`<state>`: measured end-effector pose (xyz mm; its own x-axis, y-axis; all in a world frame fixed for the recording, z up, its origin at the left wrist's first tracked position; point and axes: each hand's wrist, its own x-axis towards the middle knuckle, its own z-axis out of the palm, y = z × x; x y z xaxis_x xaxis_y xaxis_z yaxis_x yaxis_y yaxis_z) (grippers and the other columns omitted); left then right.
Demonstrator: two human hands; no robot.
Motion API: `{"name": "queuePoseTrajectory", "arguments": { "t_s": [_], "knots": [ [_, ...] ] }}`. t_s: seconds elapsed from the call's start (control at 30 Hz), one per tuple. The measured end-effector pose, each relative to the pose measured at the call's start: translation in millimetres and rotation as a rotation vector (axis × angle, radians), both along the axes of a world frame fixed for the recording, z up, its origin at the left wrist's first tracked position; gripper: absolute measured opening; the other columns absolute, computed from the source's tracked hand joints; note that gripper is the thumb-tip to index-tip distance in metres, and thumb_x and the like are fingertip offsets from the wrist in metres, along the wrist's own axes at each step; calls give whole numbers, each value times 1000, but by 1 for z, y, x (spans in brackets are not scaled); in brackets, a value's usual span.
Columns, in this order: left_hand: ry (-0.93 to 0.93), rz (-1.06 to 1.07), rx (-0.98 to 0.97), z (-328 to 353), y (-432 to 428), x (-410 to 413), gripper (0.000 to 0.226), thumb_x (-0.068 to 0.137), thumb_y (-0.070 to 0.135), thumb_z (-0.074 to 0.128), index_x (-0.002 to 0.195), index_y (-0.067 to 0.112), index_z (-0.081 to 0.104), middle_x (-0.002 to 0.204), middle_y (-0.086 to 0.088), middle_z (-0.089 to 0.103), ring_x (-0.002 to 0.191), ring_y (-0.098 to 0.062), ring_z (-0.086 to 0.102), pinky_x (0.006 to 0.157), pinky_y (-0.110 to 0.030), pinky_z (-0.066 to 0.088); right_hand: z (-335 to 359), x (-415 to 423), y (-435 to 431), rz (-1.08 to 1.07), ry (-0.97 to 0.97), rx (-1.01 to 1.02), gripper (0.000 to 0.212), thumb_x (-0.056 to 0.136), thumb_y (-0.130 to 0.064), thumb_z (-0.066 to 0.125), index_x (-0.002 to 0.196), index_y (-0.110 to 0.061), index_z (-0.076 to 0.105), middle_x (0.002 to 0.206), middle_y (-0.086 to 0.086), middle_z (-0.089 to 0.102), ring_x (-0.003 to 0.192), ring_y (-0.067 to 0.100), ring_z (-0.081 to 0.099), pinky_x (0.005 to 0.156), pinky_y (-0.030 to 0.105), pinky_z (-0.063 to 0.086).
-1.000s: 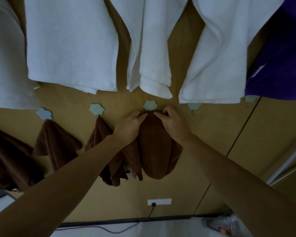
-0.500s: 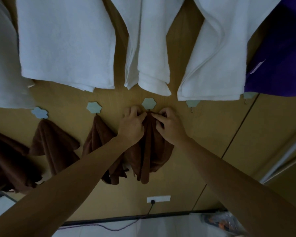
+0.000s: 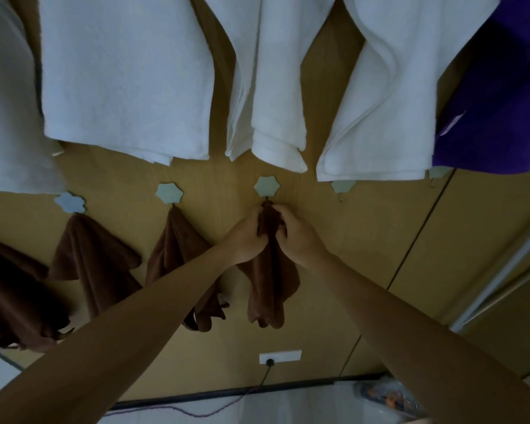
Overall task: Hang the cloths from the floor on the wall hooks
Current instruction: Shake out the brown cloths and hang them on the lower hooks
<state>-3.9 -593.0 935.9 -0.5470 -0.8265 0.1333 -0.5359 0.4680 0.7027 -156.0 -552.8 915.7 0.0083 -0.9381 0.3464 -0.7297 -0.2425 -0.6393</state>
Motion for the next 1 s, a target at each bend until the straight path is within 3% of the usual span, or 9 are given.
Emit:
{"name": "queuePoseTrajectory", "arguments": {
  "t_s": [0.1,0.2,0.27,0.33,0.43,0.5,0.6,0.7,1.0],
  "knots": [
    [-9,-27,5,1,-2,7,46,94,13,49,137,18,35,110,4,60,93,-7,59,72,-16,44,4,3,2,-58,46,-22,44,98,-18,45,141,-23,40,109,5,66,84,21,65,75,42,56],
    [1,-19,-51,4,1,17,32,94,16,50,125,17,46,96,7,62,86,-5,61,76,-27,51,6,8,9,-146,195,-253,41,93,-18,45,134,-14,50,101,6,67,79,20,63,70,36,54],
    [22,-5,-112,7,6,29,17,94,10,51,111,12,50,89,4,60,82,-9,60,75,-23,49,10,17,16,-177,264,-372,39,91,-17,46,128,-10,57,99,5,65,82,20,61,72,30,50],
    [39,8,-189,14,10,45,24,94,4,52,118,1,49,95,-2,57,89,-21,59,76,-15,44,15,29,21,-168,321,-440,39,90,-19,44,124,-9,60,100,7,66,85,21,61,75,31,49],
    [-18,77,-319,27,16,77,40,95,7,54,132,-3,44,106,-8,55,96,-17,53,74,-9,36,21,52,25,-104,386,-516,35,88,-18,51,119,-6,62,99,9,65,86,25,61,75,39,52],
    [-140,142,-474,37,22,104,46,93,17,55,135,2,45,117,-14,56,102,-23,53,81,-26,42,27,68,26,-45,420,-517,37,87,-22,57,121,-7,61,101,8,65,90,25,60,75,41,52],
    [-407,207,-719,50,41,150,50,90,38,45,129,7,50,116,-15,56,101,-33,54,74,-45,51,34,99,27,60,455,-516,44,89,-31,59,129,-11,57,111,7,64,99,23,60,79,37,52],
    [-606,267,-845,64,67,199,50,86,42,41,119,6,55,104,-16,61,89,-36,60,61,-41,53,47,136,30,194,438,-552,49,88,-30,63,132,-11,55,114,8,62,101,25,60,82,38,53],
    [-864,831,-775,137,221,336,56,86,46,37,121,7,57,112,-18,60,98,-40,57,72,-48,52,115,264,64,547,377,-633,60,93,-40,52,145,-16,39,128,8,55,111,27,55,88,42,50]
  ]
}}
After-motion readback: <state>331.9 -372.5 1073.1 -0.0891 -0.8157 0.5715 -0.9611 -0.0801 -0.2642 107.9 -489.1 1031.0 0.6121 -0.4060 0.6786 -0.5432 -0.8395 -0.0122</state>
